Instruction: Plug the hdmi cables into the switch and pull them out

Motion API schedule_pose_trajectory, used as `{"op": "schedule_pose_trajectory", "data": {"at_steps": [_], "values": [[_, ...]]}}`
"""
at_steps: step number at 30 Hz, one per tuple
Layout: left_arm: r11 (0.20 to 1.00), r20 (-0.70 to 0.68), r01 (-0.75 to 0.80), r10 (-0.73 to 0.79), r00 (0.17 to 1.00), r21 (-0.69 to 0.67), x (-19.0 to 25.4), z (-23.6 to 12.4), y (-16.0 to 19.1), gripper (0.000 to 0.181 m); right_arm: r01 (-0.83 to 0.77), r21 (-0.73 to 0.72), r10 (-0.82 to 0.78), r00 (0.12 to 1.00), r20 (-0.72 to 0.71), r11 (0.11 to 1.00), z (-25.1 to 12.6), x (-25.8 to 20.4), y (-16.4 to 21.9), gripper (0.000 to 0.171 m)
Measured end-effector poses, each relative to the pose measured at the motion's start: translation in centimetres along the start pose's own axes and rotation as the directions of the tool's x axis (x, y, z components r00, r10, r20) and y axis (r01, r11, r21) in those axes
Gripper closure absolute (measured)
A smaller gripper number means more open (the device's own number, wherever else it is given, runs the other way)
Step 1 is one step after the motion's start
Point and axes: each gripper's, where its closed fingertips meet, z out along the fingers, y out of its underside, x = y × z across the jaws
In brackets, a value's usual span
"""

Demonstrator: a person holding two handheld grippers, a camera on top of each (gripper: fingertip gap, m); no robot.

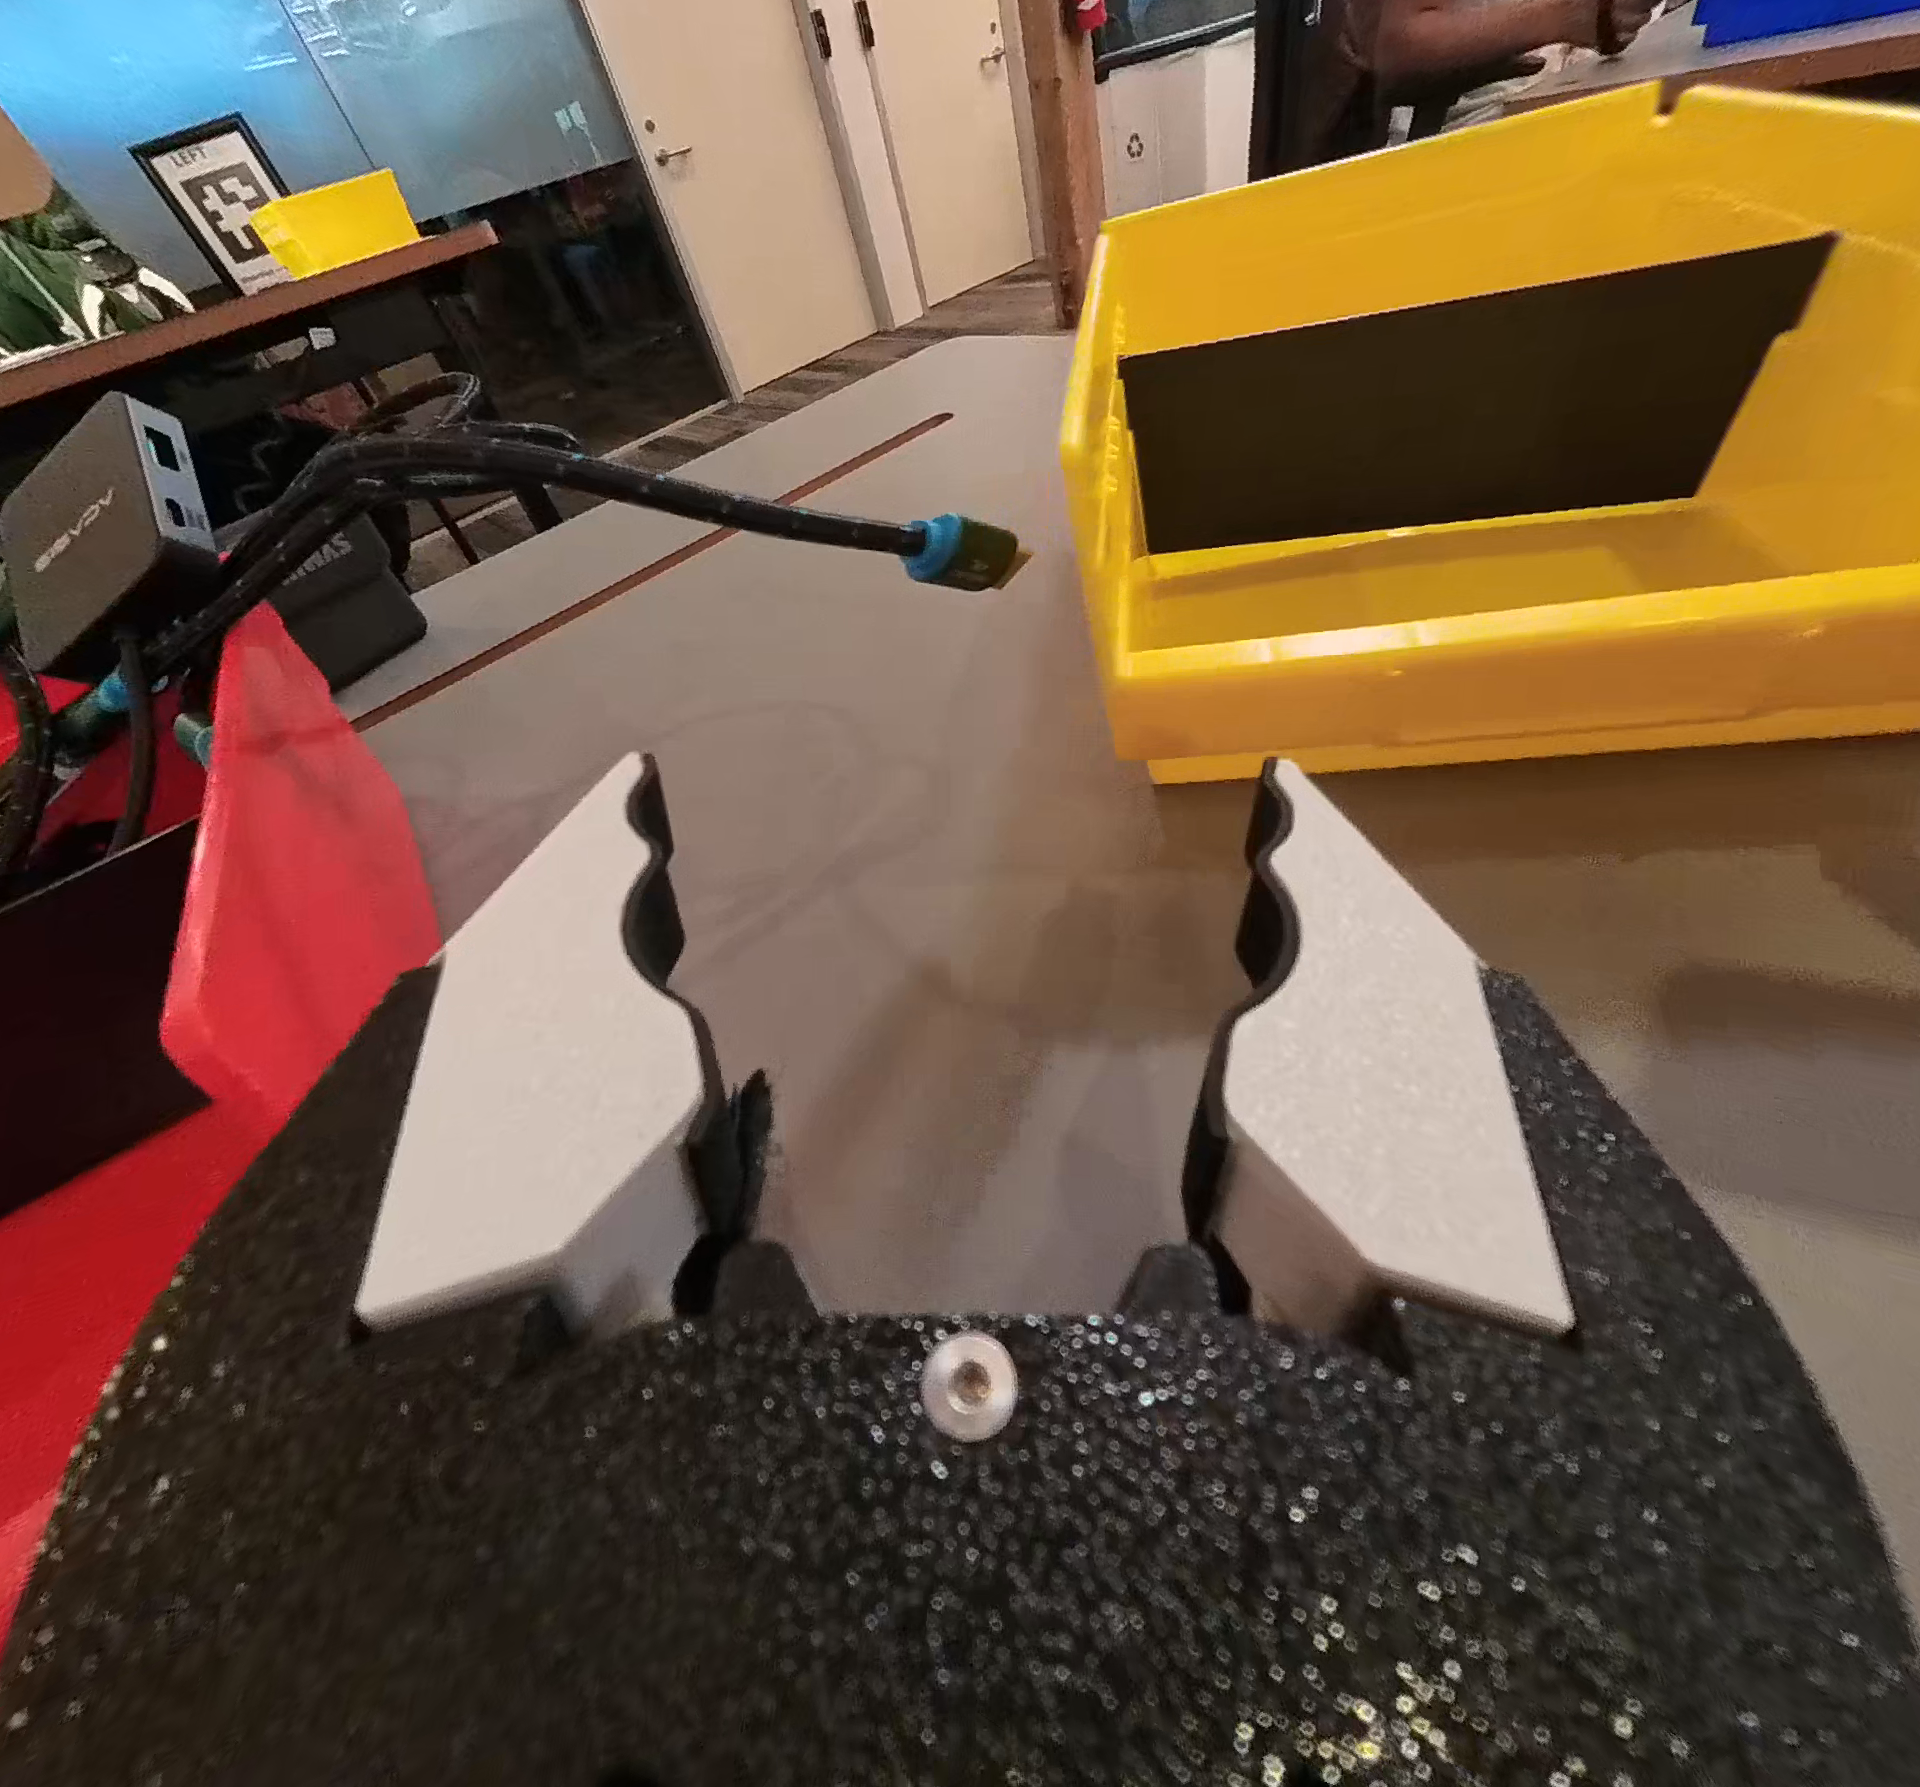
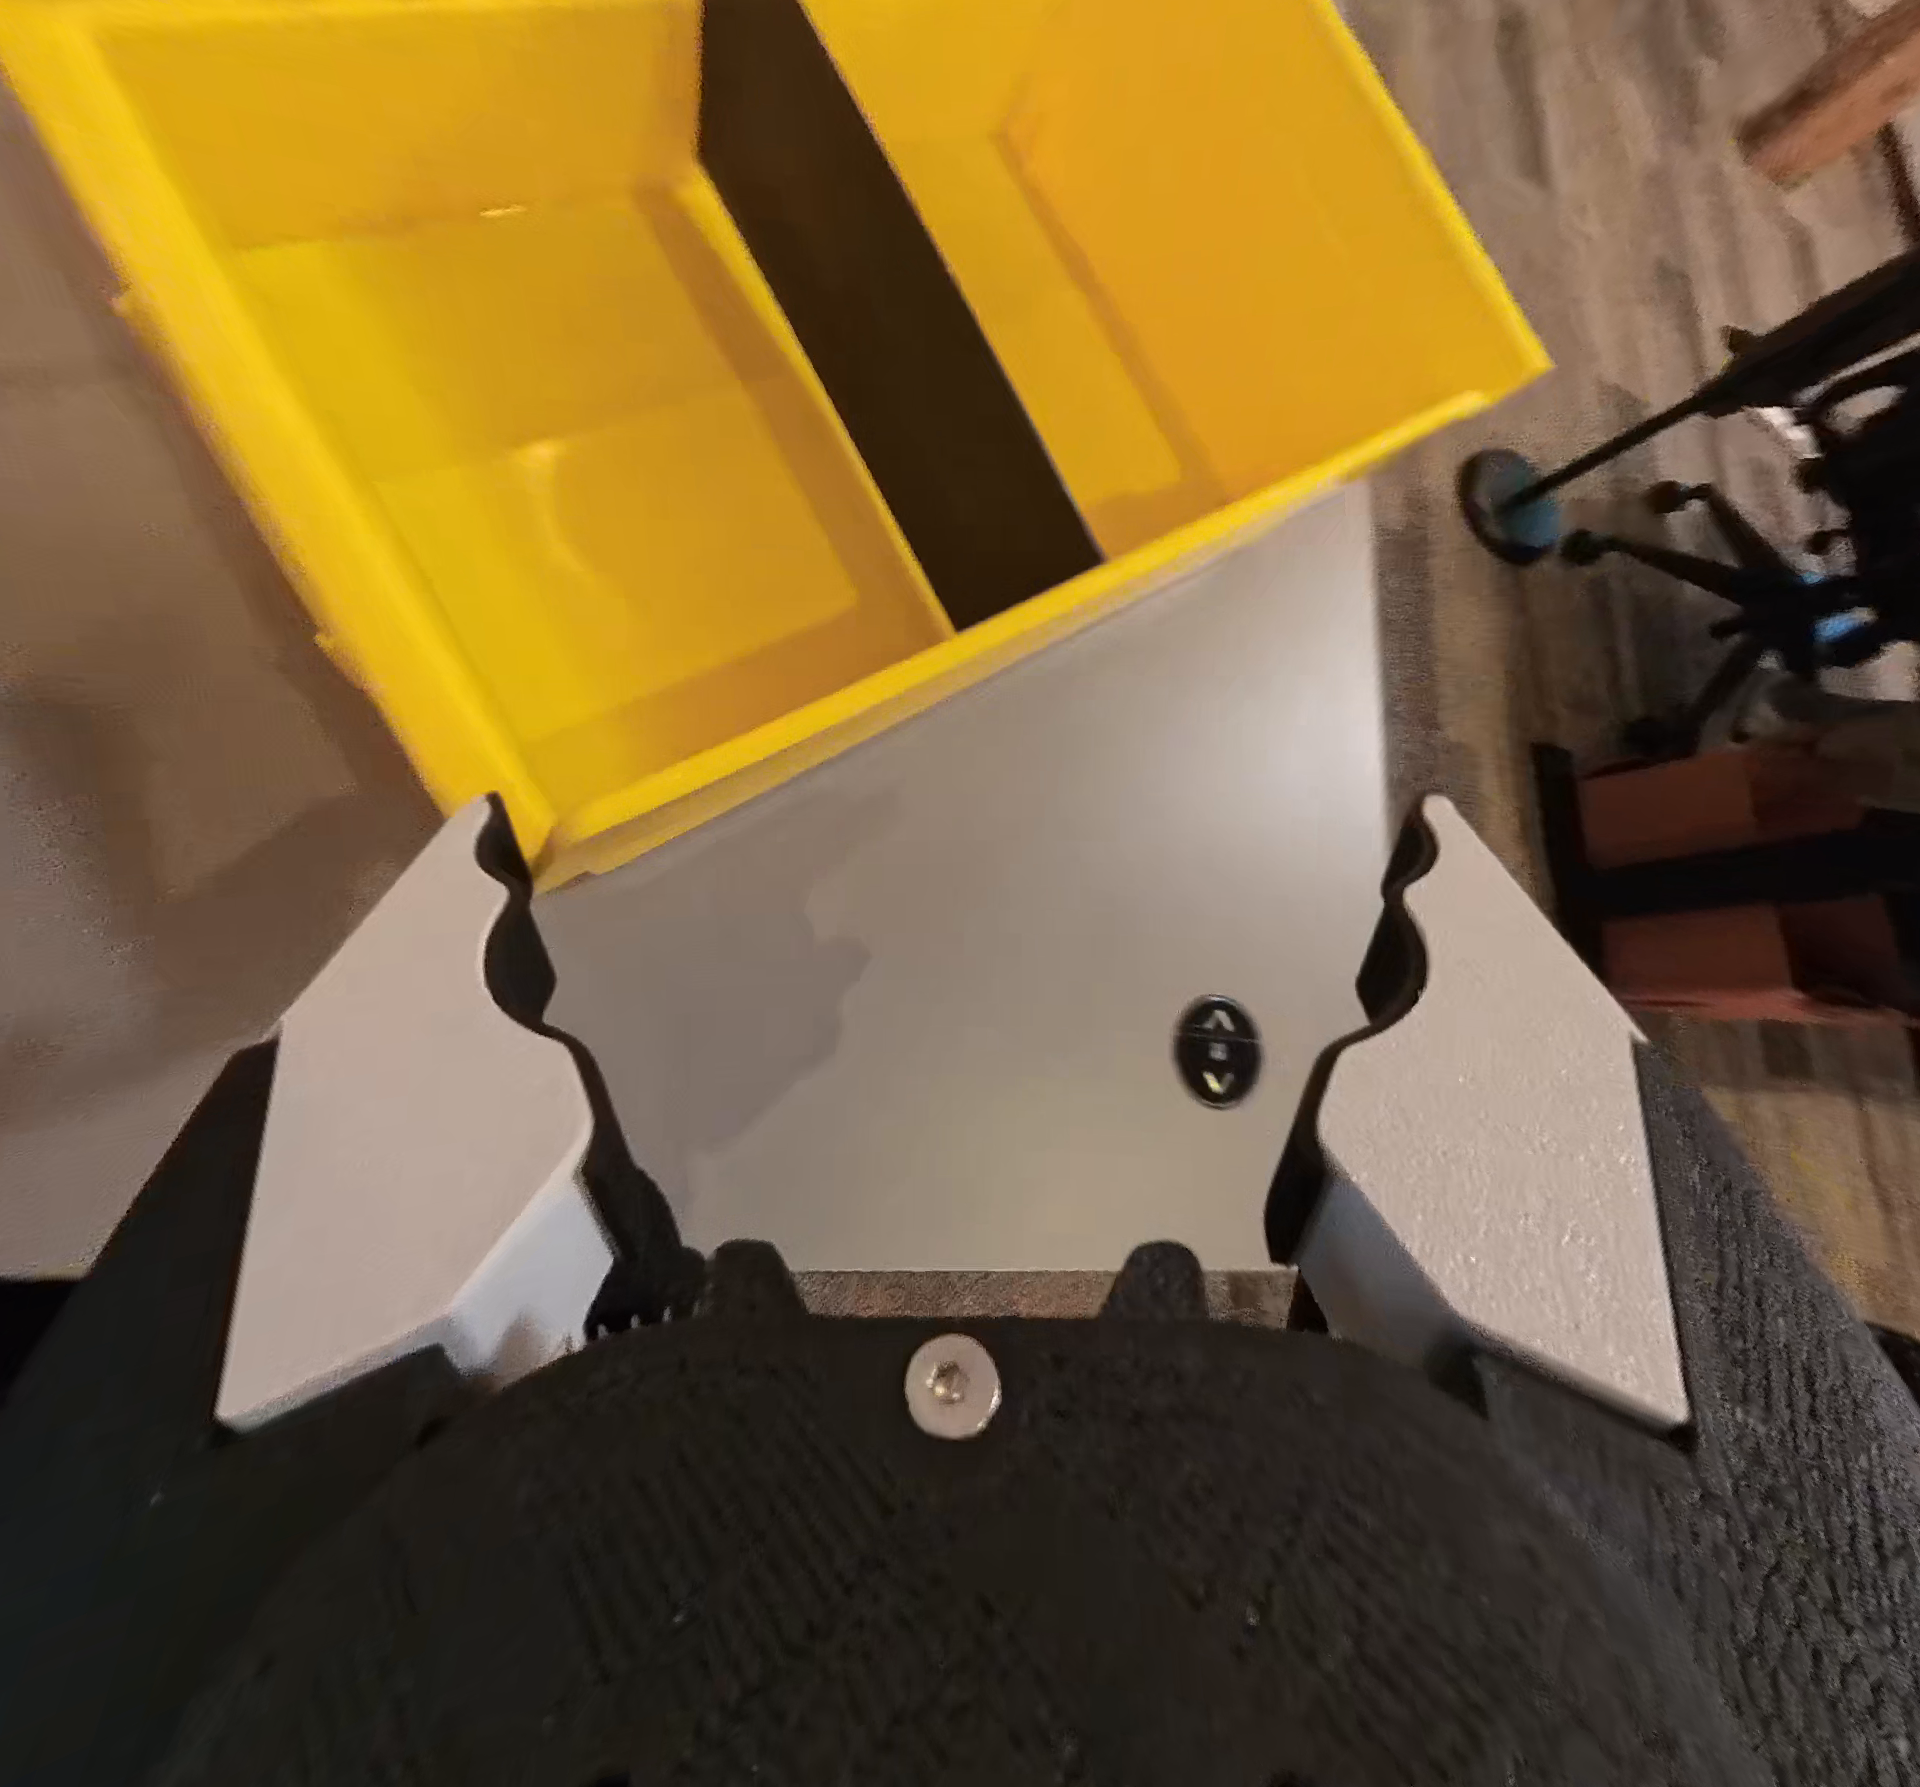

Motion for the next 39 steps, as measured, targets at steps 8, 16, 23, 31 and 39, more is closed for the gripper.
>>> {"op": "schedule_pose_trajectory", "data": {"at_steps": [8,16,23,31,39], "values": [[0.999,-0.007,-0.033,0.033,0.999,-0.006,0.6,0.1,0.0,0.075,-0.078,0.116,0.105,0.963,-0.250,0.990,1.1,5.6,-0.3,0.032],[0.999,-0.018,-0.031,0.031,0.999,-0.006,0.8,0.1,0.0,0.078,-0.360,0.004,0.360,0.932,-0.041,0.933,0.5,3.5,1.8,0.076],[0.999,-0.024,-0.041,0.041,0.999,-0.003,1.0,0.0,0.0,0.079,-0.346,-0.100,0.360,0.907,0.220,0.933,1.1,-1.2,2.2,0.109],[0.999,-0.029,-0.047,0.047,0.999,-0.007,1.1,0.1,0.0,0.081,-0.252,-0.046,0.256,0.946,0.197,0.967,2.5,-0.8,2.0,0.156],[0.998,-0.033,-0.055,0.055,0.998,-0.005,1.2,0.0,0.0,0.083,-0.060,0.023,0.053,0.968,0.246,0.998,1.6,-1.4,2.6,0.161]]}}
